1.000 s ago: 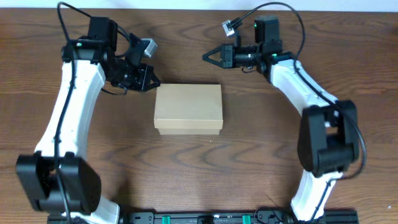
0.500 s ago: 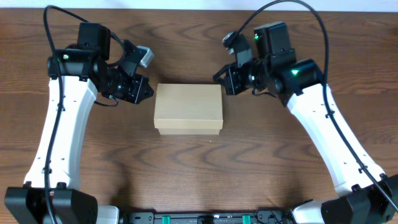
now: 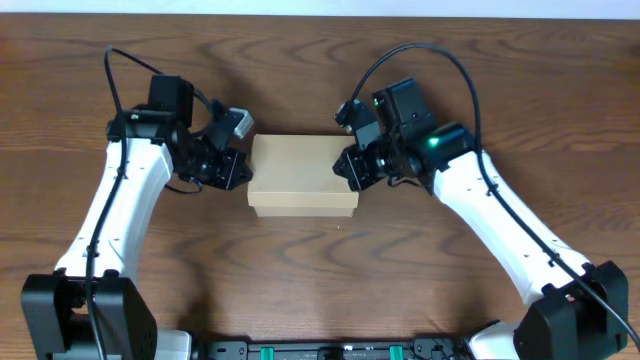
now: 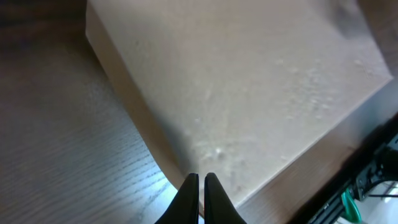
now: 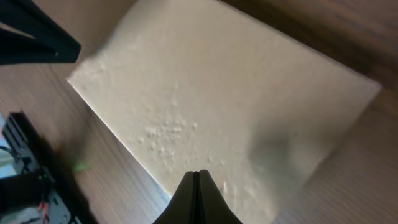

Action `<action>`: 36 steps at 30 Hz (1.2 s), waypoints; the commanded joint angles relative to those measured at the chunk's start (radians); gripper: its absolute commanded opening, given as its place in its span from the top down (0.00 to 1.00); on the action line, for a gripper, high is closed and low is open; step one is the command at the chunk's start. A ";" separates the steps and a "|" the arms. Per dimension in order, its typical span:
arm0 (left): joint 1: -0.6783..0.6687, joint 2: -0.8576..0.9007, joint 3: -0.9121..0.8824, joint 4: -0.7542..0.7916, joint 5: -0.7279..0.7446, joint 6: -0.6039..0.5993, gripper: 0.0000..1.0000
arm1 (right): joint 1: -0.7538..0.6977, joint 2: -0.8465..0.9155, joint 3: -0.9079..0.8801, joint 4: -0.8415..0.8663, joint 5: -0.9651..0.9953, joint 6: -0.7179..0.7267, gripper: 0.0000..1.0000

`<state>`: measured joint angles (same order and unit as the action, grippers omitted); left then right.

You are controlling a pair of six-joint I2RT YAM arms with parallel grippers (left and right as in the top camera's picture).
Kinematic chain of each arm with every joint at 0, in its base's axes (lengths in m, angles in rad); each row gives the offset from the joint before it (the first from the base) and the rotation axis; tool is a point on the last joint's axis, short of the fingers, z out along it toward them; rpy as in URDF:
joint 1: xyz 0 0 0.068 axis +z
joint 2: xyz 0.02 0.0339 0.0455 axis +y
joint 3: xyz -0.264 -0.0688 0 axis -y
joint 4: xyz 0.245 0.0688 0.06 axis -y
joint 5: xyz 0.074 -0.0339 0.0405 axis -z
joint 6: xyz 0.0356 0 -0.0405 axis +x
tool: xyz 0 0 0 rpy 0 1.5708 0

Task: Pack container
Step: 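Press both grippers against the box sides to seat the lid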

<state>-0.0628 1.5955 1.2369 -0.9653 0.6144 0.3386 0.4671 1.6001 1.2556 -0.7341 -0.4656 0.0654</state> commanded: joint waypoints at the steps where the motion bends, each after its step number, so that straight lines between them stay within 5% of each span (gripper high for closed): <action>1: -0.004 0.003 -0.042 0.018 0.011 -0.026 0.94 | 0.015 0.008 -0.054 0.022 0.006 -0.014 0.99; 36: -0.004 -0.020 -0.087 0.047 0.003 -0.081 0.94 | 0.019 0.046 -0.130 -0.042 0.112 0.005 0.98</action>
<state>-0.0628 1.5944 1.1561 -0.9157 0.6209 0.2615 0.4767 1.6100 1.1603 -0.7868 -0.3805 0.0673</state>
